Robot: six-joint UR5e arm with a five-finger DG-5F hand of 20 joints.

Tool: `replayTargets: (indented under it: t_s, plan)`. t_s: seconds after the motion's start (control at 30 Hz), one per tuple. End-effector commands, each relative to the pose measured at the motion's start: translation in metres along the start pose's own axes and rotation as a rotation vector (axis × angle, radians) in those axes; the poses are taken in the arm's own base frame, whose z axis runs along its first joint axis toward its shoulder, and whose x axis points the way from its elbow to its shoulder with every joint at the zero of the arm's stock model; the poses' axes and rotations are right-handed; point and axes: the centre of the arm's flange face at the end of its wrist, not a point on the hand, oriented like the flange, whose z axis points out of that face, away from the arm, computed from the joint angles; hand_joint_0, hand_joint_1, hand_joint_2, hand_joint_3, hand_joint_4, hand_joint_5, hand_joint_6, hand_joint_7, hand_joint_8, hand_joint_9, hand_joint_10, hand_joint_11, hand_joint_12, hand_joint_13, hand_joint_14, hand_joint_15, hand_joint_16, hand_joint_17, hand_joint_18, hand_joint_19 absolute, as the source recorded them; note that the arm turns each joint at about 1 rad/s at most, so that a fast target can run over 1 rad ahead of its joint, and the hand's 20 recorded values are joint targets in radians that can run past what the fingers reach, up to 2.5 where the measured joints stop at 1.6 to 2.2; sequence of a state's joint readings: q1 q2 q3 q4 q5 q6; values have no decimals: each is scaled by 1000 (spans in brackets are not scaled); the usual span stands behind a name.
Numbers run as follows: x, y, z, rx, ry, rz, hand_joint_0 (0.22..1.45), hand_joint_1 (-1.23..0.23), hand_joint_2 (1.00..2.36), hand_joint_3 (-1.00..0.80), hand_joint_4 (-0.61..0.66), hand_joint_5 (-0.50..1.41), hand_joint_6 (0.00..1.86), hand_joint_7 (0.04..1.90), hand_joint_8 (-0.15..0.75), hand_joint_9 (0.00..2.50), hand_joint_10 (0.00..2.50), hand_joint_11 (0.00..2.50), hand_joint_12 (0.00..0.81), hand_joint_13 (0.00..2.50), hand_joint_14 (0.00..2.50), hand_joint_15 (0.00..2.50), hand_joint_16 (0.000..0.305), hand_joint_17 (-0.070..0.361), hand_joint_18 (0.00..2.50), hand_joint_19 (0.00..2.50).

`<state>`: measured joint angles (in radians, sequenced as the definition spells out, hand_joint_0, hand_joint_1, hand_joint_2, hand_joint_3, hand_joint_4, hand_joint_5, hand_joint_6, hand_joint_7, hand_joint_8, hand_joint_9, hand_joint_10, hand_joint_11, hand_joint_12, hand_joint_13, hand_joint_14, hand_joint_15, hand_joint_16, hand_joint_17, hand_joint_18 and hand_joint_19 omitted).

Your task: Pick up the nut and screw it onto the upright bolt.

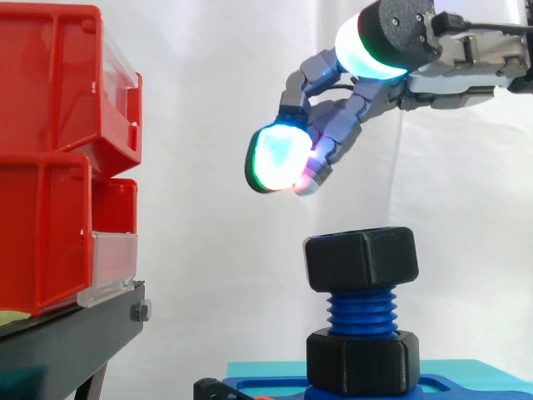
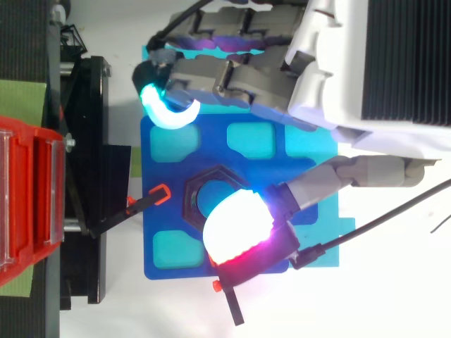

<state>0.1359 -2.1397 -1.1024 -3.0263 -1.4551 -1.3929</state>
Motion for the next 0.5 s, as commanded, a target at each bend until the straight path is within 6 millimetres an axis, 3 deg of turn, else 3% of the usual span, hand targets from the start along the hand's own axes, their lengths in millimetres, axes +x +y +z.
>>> replayTargets:
  t_s: [0.0, 0.27, 0.47]
  plan:
    - [1, 4, 3, -9, -14, 2, 497, -153, 1000, -500, 202, -128, 502, 723, 250, 745, 0, 0, 302, 460, 0, 0, 30, 68, 109, 0]
    - [13, 30, 9, -30, -20, 14, 488, -133, 1000, -500, 168, -161, 501, 619, 219, 533, 0, 0, 313, 343, 0, 0, 34, 76, 23, 0]
    - [47, 40, -1, -41, 45, 35, 486, -115, 1000, -500, 168, -165, 501, 613, 220, 497, 0, 0, 317, 315, 0, 0, 35, 79, 0, 0]
